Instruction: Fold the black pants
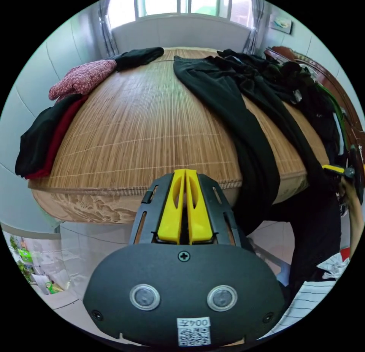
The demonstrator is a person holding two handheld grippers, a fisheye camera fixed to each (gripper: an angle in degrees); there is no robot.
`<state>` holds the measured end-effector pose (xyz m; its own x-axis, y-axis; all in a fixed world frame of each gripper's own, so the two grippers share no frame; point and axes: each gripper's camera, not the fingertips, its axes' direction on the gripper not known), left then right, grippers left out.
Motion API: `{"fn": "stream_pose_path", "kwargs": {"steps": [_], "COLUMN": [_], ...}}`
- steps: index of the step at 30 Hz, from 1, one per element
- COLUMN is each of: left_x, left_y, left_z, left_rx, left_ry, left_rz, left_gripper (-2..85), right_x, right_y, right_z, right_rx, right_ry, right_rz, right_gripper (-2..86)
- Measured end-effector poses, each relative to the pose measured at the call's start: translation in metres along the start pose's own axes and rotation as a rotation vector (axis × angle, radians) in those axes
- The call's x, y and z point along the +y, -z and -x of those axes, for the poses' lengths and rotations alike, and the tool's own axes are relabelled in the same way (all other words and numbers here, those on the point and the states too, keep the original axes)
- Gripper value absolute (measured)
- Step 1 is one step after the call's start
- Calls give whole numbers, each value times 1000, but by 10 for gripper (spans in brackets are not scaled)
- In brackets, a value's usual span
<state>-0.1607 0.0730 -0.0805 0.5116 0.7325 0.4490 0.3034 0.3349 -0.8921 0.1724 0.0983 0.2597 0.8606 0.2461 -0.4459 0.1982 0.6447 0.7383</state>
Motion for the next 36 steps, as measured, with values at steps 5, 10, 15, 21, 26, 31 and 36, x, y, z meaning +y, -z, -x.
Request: {"fn": "stream_pose_path", "kwargs": {"steps": [5,10,15,21,26,31,36], "left_x": [-22,-49,-50,-30,-15,-17,-28], "left_y": [-10,-12,34,28,-13,-33,-59], "left_z": [24,71,74,52,35,25,24], "left_rx": [15,205,430,419,305,237,160], "left_ry": [-13,84,59,31,-38,-84,-118], "left_rz": [-4,94,8,28,152,196,256], "left_gripper": [5,6,17,87,132,170,176], "right_x": [5,34,113,167,161,143,127], "right_y": [3,47,106,96,88,78,74], "right_z": [-18,-62,-77,-70,-63,-62,-70], "right_rx": [-10,-188,-179,-127,-88,21,168], "right_ry": [16,-82,76,269,329,408,469], "right_rz": [-16,-223,-429,-395,-372,-295,-213], "right_gripper": [-6,3,80,145,175,163,107]}}
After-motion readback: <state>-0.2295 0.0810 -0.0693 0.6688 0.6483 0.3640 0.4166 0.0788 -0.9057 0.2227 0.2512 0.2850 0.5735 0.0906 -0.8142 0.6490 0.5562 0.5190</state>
